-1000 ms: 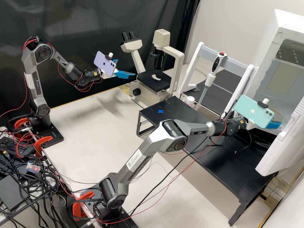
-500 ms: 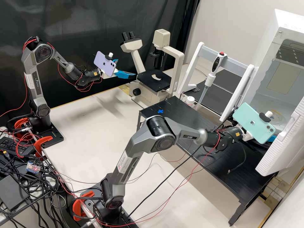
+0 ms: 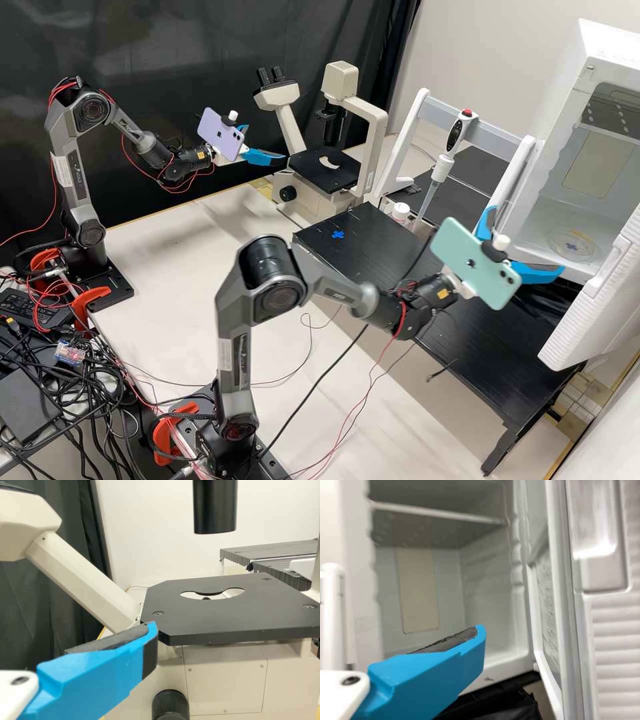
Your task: Move the petri dish to the incubator
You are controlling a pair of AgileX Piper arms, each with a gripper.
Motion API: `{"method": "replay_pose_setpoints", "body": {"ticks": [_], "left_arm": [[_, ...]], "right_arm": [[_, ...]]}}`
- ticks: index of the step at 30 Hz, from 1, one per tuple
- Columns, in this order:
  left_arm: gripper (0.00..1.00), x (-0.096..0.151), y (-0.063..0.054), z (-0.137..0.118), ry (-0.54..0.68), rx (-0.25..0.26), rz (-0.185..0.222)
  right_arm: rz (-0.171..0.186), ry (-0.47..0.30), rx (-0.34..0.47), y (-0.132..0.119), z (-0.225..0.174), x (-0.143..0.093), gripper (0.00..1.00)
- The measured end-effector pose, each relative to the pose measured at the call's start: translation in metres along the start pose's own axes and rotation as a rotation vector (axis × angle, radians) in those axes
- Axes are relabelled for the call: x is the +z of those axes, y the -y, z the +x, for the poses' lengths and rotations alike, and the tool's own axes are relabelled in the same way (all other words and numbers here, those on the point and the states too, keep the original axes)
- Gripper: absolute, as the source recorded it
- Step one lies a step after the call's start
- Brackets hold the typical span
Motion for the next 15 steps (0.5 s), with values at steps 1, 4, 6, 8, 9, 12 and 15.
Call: {"method": "replay_pose_setpoints", "body": {"ticks": [1, 4, 6, 8, 9, 12, 15], "left_arm": [[1.0, 0.0, 0.0, 0.0, 0.0, 0.0, 0.0], [1.0, 0.0, 0.0, 0.0, 0.0, 0.0, 0.0], [1.0, 0.0, 0.0, 0.0, 0.0, 0.0, 0.0], [1.0, 0.0, 0.0, 0.0, 0.0, 0.0, 0.0], [1.0, 0.0, 0.0, 0.0, 0.0, 0.0, 0.0], [1.0, 0.0, 0.0, 0.0, 0.0, 0.0, 0.0], [1.0, 0.0, 0.0, 0.0, 0.0, 0.0, 0.0]], "right_arm": [[-0.001, -0.01, -0.004, 0.002, -0.005, -0.003, 1.0], [-0.003, -0.06, -0.047, 0.02, -0.031, -0.021, 1.0], [-0.019, -0.077, -0.075, 0.031, -0.045, -0.03, 1.0], [-0.029, -0.083, -0.094, 0.041, -0.058, -0.036, 1.0], [-0.028, -0.095, -0.092, 0.047, -0.067, -0.041, 1.0], [-0.006, -0.112, -0.061, 0.056, -0.085, -0.049, 1.0], [0.024, -0.127, -0.06, 0.061, -0.1, -0.053, 1.0]]}}
